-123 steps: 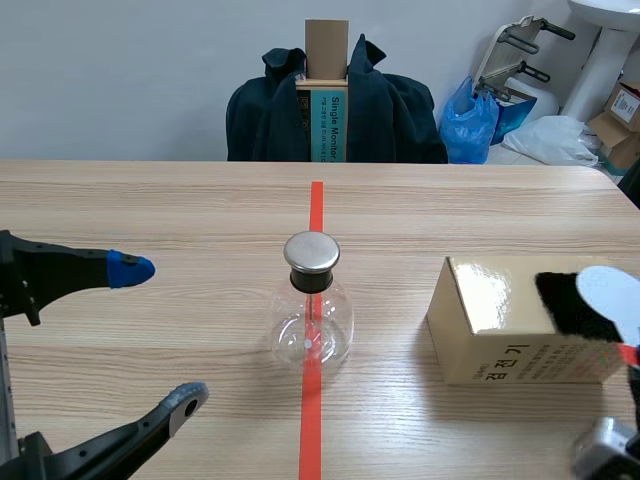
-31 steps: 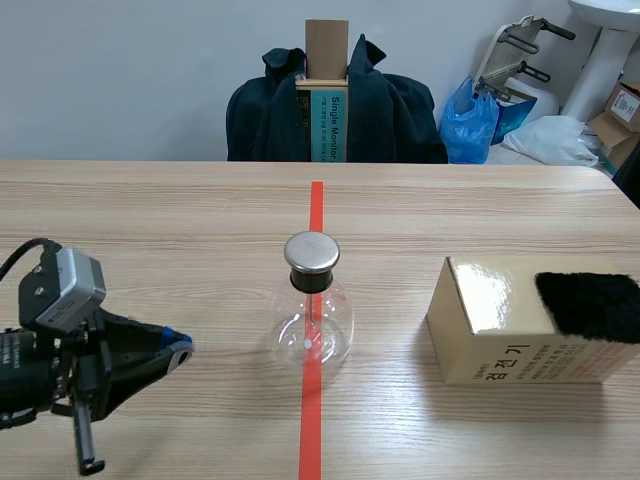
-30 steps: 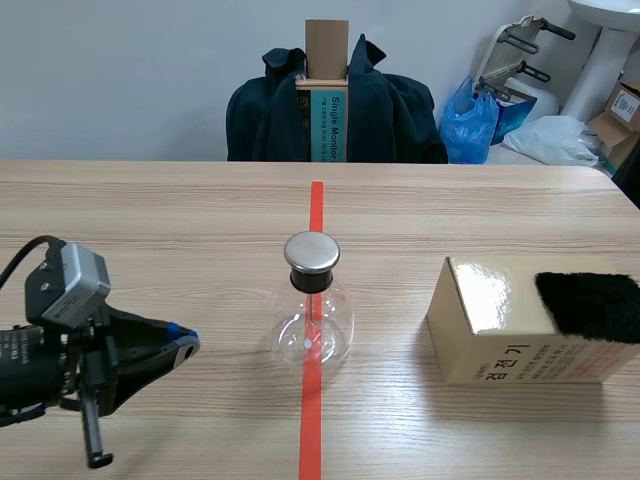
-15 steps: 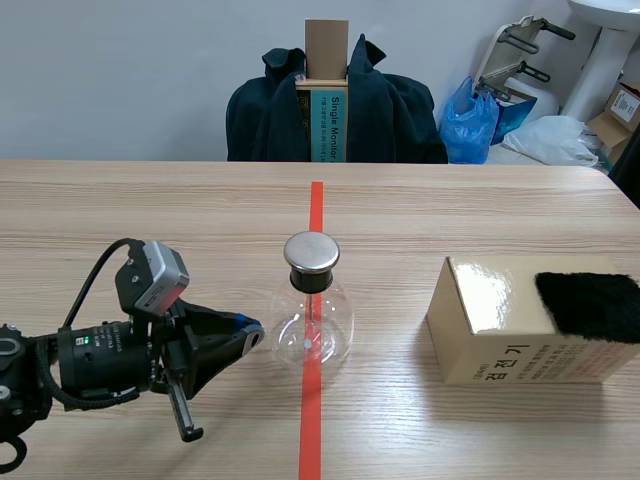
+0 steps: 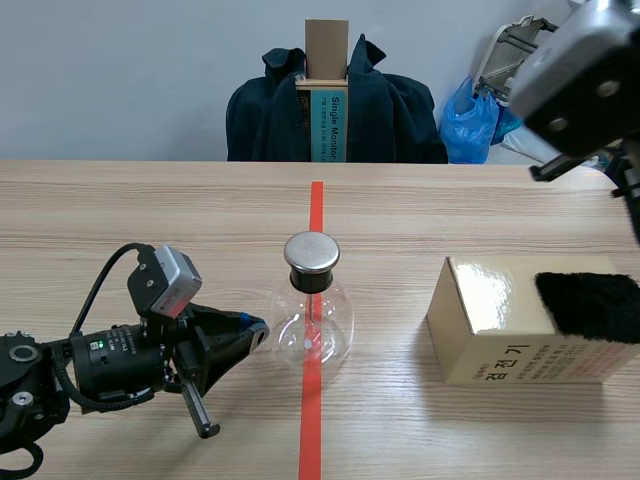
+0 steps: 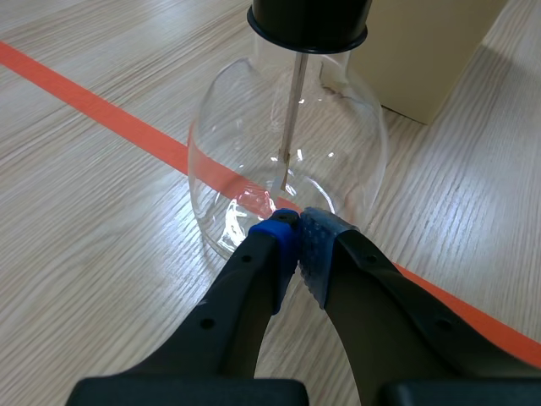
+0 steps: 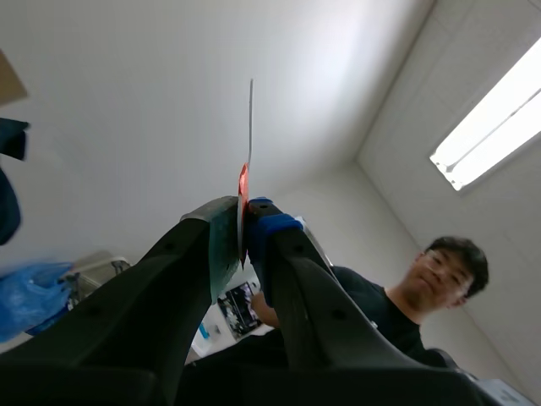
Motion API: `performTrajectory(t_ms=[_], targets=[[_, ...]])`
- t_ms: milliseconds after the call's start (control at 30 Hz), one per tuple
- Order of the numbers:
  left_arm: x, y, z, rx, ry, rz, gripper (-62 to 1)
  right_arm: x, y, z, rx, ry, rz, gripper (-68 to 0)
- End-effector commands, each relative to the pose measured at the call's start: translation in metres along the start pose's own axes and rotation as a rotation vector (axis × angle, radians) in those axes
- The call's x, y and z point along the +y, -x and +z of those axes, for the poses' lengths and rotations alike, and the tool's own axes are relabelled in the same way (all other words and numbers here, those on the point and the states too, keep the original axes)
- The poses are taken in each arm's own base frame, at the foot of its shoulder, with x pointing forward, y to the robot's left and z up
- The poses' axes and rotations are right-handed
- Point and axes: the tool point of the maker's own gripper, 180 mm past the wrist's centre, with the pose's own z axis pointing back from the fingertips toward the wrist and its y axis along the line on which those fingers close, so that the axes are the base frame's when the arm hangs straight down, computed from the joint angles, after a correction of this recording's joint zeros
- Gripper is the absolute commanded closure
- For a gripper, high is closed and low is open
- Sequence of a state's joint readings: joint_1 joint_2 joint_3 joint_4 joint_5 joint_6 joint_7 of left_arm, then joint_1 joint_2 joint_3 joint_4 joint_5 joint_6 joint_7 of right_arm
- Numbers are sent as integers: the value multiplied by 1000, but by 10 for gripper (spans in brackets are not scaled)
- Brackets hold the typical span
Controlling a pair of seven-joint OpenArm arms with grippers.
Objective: Do the electroscope experiment.
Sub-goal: 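Bring the plate to the electroscope and point at the metal foil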
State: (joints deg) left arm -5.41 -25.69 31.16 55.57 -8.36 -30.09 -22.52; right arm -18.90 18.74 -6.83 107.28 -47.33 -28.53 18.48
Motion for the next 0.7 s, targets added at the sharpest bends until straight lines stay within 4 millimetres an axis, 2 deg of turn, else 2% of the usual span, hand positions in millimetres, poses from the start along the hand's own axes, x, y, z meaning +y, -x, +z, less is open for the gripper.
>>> performTrajectory(t_ms=[0,133,367,567,667], targets=[[0,-10,-5,-34,-4,-4,-19,8,-3,0,-11,-15,7,-8],[1,-10,-6,-36,-11,-6,-19,51,-25,11,-53,-127,3,-8],[0,-10,-6,-35,-10,-8,-19,110,-39,40,-77,-289,-9,-8],[1,-10,-6,-35,-10,-9,-19,140,-36,62,-66,-366,22,-8],[1,-10,-6,-35,-10,-9,-19,149,-32,70,-59,-386,33,-8]])
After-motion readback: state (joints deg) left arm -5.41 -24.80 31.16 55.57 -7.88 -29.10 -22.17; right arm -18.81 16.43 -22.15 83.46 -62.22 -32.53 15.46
